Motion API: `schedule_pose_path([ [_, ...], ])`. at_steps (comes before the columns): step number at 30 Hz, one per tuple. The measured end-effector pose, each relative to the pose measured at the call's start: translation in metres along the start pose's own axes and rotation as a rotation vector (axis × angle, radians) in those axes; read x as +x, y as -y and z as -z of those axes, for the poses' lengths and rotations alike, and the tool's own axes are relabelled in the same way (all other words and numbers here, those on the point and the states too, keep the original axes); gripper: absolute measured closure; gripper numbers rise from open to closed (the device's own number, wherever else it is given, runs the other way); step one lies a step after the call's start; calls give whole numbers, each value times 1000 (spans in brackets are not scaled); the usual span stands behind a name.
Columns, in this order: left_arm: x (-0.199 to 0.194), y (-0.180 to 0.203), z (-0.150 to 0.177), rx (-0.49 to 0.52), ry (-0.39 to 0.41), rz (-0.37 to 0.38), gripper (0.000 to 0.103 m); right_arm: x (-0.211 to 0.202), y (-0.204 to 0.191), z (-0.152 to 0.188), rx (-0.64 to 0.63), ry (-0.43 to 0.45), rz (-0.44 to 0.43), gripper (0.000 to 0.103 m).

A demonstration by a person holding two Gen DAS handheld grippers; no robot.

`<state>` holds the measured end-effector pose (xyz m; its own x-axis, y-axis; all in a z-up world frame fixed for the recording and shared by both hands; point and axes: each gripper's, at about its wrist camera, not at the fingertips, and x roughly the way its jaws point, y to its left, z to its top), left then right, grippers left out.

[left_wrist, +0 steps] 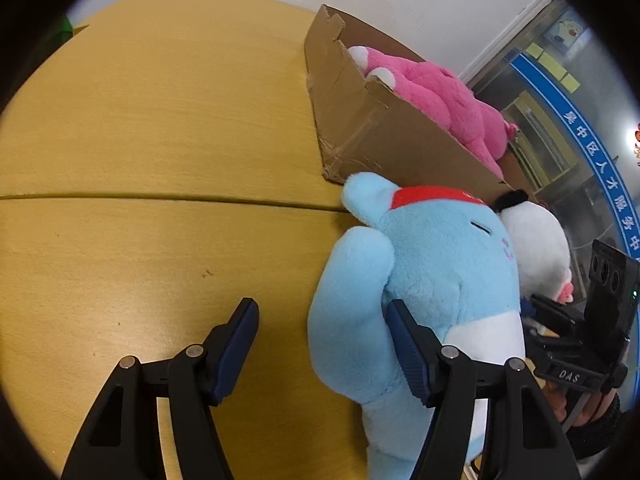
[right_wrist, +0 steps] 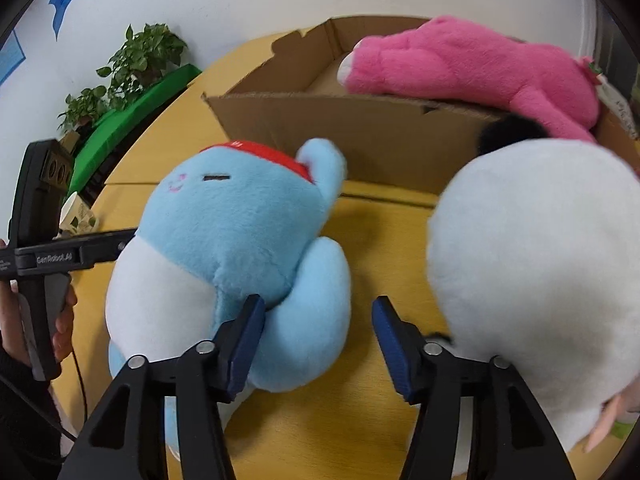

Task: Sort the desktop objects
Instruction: 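Grasp the light-blue cat with the left gripper and lift it over the box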

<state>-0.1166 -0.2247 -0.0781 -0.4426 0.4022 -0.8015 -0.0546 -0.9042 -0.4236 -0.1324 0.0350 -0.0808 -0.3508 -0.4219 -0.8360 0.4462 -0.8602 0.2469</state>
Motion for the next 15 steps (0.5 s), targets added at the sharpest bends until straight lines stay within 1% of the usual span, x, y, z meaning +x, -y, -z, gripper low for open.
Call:
schedule_pose_path([
  [1, 0, 2, 0, 4, 3, -11, 38, 3, -1, 0, -2, -7, -12, 62],
  [2, 0, 4, 1, 17, 5, -33, 39, 3, -3, 0, -11, -5, -5, 66],
  [3, -1, 7, 2, 31, 6, -57, 48, 3, -6, 0, -20, -4, 2, 68],
  [4, -2, 8, 4, 40, 5, -61, 62, 1, -8, 0, -29, 3, 5, 69],
  [5, -2, 8, 6, 42, 1, -61, 69, -1, -10, 0, -39, 14, 4, 71],
  [6, -1, 10, 7, 44, -3, -61, 72, -4, -12, 0, -50, 25, 8, 73],
  [9, -3, 12, 10, 45, -1, -85, 74, -13, -19, -2, -88, 63, 28, 79],
  [11, -4, 13, 13, 44, 1, -93, 74, -16, -21, -3, -102, 76, 36, 81],
  [15, -3, 15, 15, 32, 8, -84, 74, -18, -21, -1, -118, 83, 47, 81],
])
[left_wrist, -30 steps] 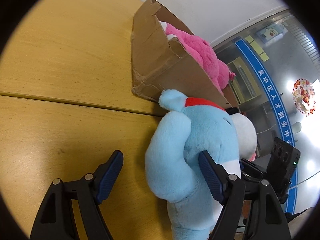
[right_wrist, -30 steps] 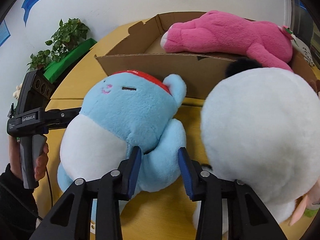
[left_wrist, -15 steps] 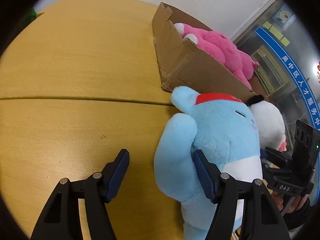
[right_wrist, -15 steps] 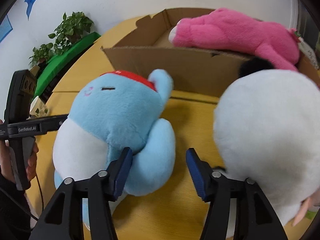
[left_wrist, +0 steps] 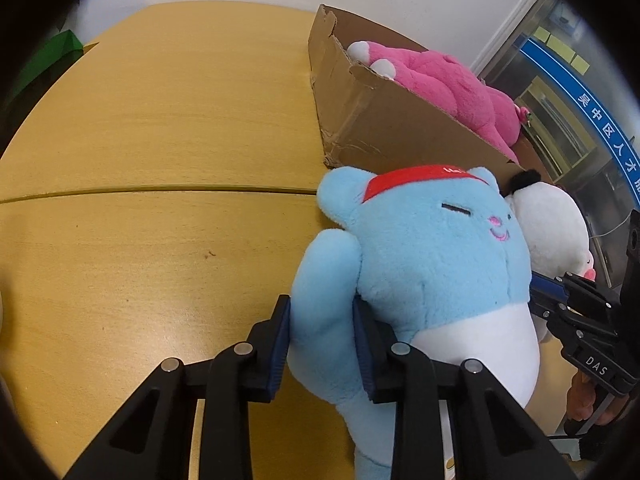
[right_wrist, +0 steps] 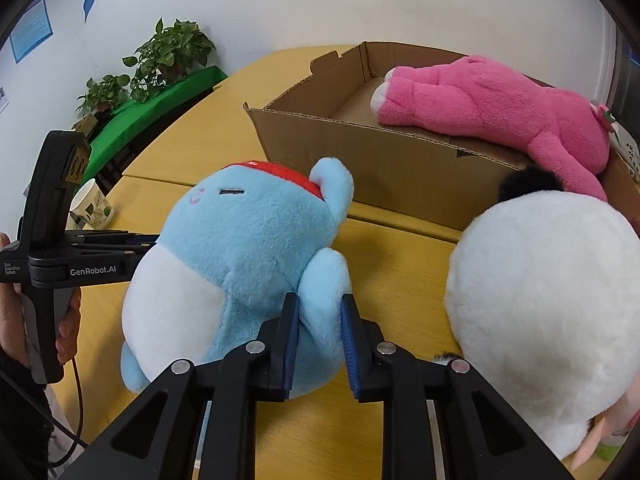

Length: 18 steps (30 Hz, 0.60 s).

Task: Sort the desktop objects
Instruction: 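Grasp the light-blue cat with the left gripper and lift it over the box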

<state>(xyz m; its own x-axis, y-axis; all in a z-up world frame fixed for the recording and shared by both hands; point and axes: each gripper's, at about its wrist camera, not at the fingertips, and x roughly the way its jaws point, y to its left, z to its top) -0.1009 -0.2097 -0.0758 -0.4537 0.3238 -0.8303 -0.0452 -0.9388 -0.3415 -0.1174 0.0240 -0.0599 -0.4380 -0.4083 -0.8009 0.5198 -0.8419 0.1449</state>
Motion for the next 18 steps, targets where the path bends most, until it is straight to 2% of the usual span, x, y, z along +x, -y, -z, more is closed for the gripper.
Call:
schedule_pose_path([
  [5, 2, 1, 1, -14, -1, 9, 74, -2, 3, 0, -6, 7, 8, 82],
  [8, -3, 8, 0, 4, 11, -10, 77, 1, 5, 0, -4, 0, 7, 83],
  [12, -18, 19, -4, 20, 47, -9, 79, -14, 9, -3, 13, 42, -21, 87],
  [15, -42, 32, -14, 39, 115, 0, 80, -33, 11, -12, 17, 99, -28, 89],
  [18, -76, 51, -37, 82, 218, 0, 80, -54, 13, -27, 7, 167, -15, 89],
])
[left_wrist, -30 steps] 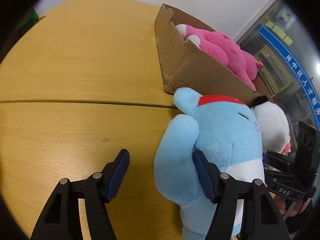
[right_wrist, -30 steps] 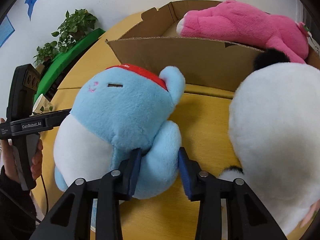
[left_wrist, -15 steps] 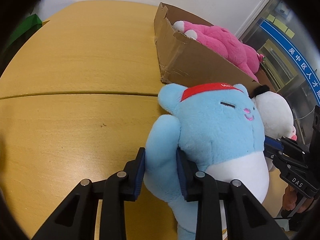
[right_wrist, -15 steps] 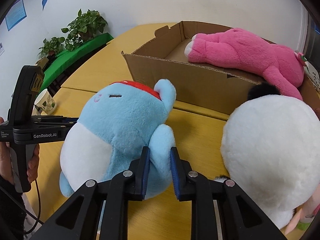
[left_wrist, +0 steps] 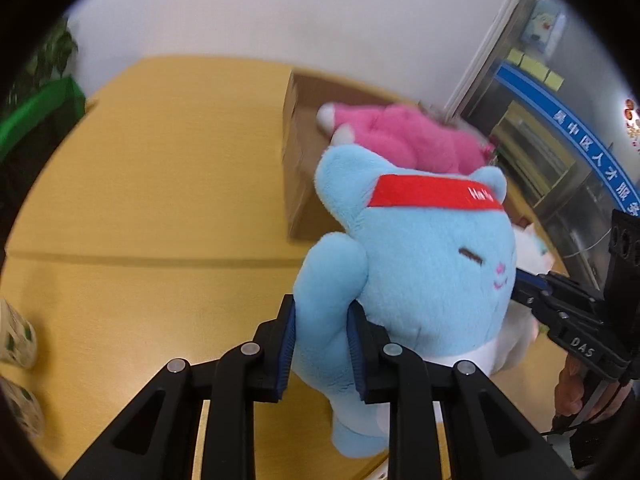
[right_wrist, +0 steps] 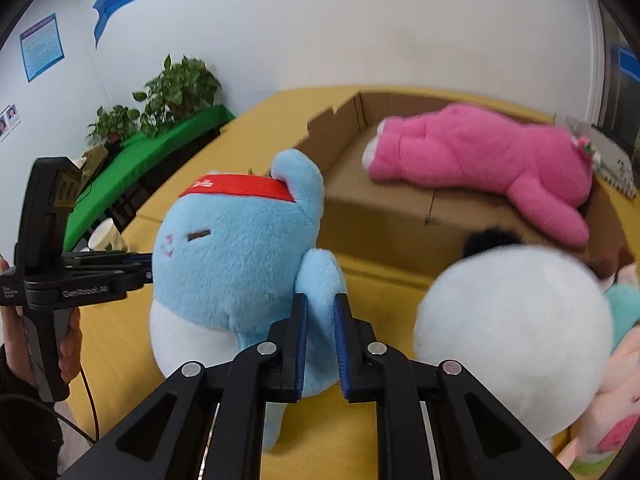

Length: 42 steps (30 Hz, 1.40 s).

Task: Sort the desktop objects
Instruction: 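Grasp the light-blue cat with the left gripper and lift it over the box, then lower the light-blue cat into the box and open the left gripper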

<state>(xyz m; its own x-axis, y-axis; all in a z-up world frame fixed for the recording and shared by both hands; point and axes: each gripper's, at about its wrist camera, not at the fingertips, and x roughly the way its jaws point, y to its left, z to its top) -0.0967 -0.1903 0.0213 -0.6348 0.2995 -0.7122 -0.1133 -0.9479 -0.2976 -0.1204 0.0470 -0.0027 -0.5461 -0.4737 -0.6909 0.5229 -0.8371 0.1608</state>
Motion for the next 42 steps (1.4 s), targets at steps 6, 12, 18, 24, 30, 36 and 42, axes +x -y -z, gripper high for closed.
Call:
schedule_pose_path([
  [6, -34, 30, -75, 102, 160, -13, 80, -34, 6, -56, -48, 157, 31, 90],
  [12, -16, 44, -155, 161, 203, -37, 80, -41, 33, -131, -78, 255, 66, 90],
  [18, 54, 39, -191, 146, 108, -64, 80, 6, 76, -172, -59, 179, 70, 89],
  [24, 116, 25, -174, 120, -34, -105, 80, 71, 110, -164, -1, -9, 2, 89],
  [30, 163, 23, -161, 151, -172, -173, 80, 132, 127, -152, 36, -209, -54, 89],
  [36, 190, 29, -152, 209, -243, -218, 81, 144, 133, -159, 14, -258, -41, 90],
  [42, 205, 22, -142, 238, -288, -251, 80, 158, 136, -156, -9, -301, -21, 90],
])
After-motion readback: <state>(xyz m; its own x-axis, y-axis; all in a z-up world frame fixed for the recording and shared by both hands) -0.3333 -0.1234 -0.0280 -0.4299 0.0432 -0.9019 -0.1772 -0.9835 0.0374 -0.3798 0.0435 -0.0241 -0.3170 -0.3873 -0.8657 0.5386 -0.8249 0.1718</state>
